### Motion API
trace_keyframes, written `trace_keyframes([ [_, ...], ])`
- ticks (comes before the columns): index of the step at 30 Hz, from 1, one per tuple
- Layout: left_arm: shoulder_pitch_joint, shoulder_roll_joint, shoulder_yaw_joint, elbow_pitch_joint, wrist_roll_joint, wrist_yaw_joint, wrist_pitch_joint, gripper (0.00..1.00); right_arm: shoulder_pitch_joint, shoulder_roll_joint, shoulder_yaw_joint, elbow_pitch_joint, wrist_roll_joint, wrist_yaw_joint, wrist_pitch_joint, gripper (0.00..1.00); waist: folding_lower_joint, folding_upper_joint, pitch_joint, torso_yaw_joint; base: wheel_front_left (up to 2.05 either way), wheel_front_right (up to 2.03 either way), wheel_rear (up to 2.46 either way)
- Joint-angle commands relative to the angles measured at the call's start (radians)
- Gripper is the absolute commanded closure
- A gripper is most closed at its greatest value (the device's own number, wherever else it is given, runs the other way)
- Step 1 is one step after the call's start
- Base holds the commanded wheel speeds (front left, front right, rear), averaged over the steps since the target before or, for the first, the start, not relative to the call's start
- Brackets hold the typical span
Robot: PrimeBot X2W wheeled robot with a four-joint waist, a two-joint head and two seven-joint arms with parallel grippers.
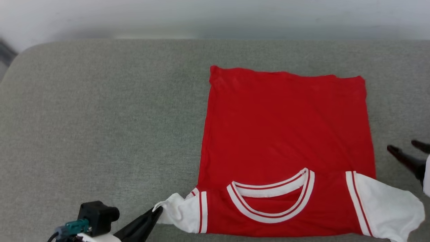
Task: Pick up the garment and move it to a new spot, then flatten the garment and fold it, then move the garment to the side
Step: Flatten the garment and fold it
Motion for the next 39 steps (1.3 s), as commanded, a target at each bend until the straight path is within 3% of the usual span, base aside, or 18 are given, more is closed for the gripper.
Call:
trace_keyframes([
  [1,-0.020,-0.004,0.001,-0.024,0.002,-0.001,0.008,1.00,-0.056,0.018,-0.011,-0.006,-0.011,-0.001,0.031,0.00,-0.0002,0.0000,0.072,0.056,0.00,0.00,0.00],
  [10,-0.110,-0.010,-0.019,-0.168,0.059,-0.007,0.052,1.00,-0.378,0.070,-0.061,0.114,-0.175,0.000,0.279,0.00,-0.0002,0.0000,0.226,0.166,0.00,0.00,0.00],
  [17,-0.158,-0.038,-0.039,-0.199,0.088,-0.019,0.061,1.00,-0.526,0.085,-0.101,0.203,-0.297,0.000,0.386,0.00,-0.0002,0.0000,0.296,0.228,0.00,0.00,0.00],
  [24,-0.180,-0.067,-0.059,-0.182,0.104,-0.035,0.047,1.00,-0.555,0.068,-0.110,0.276,-0.409,-0.001,0.426,0.00,-0.0002,0.0000,0.331,0.262,0.00,0.00,0.00],
  [35,-0.198,-0.089,-0.068,-0.149,0.109,-0.050,0.030,1.00,-0.507,0.127,-0.145,0.320,-0.441,0.000,0.441,0.00,-0.0002,0.0000,0.351,0.267,0.00,0.00,0.00],
  [36,-0.201,-0.090,-0.068,-0.146,0.108,-0.051,0.030,1.00,-0.501,0.132,-0.146,0.323,-0.442,0.000,0.445,0.63,-0.0002,0.0000,0.349,0.265,0.00,0.00,0.00],
  [37,-0.203,-0.091,-0.070,-0.143,0.109,-0.052,0.030,1.00,-0.495,0.137,-0.145,0.325,-0.442,0.000,0.445,1.00,-0.0002,0.0000,0.346,0.262,0.00,0.00,0.00],
  [39,-0.205,-0.093,-0.071,-0.136,0.108,-0.053,0.030,1.00,-0.481,0.143,-0.145,0.326,-0.440,0.000,0.442,1.00,-0.0002,0.0000,0.334,0.255,0.00,0.00,0.00],
])
